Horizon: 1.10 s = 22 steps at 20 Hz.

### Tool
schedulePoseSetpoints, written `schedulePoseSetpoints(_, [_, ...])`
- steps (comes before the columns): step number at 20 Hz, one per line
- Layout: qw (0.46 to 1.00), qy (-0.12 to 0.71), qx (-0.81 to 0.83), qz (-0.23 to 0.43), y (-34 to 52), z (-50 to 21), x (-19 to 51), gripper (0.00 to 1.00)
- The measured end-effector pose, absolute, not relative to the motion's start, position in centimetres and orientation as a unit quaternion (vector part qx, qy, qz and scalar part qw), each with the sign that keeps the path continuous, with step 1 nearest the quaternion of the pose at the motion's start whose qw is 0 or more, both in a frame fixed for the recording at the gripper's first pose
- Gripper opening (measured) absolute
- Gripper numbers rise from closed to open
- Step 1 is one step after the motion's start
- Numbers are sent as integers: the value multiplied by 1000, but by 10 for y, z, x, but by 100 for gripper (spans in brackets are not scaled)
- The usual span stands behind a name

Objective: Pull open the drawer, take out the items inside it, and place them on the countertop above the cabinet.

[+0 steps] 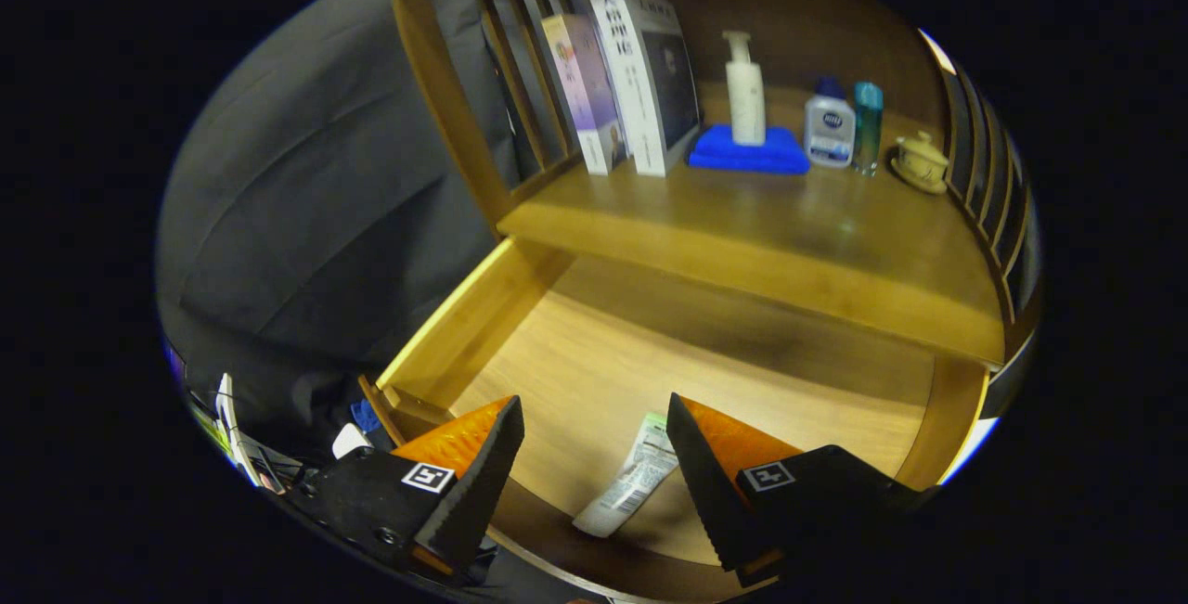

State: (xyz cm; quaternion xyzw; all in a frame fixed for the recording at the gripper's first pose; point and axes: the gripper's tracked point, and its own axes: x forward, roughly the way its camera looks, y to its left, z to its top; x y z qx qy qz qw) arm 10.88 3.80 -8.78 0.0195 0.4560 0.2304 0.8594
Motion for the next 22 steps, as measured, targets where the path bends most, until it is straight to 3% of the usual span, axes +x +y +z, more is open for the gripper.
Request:
schedulePoseSetpoints(9, [803, 556, -5, 214, 19, -149, 104, 98])
schedulePoseSetpoints(16, [761, 614, 3, 211, 14, -180, 84, 94])
schedulePoseSetpoints(18, [757, 617, 1, 216, 14, -179, 83, 81])
schedulePoseSetpoints(22, [738, 640, -4, 214, 14, -187, 74, 81])
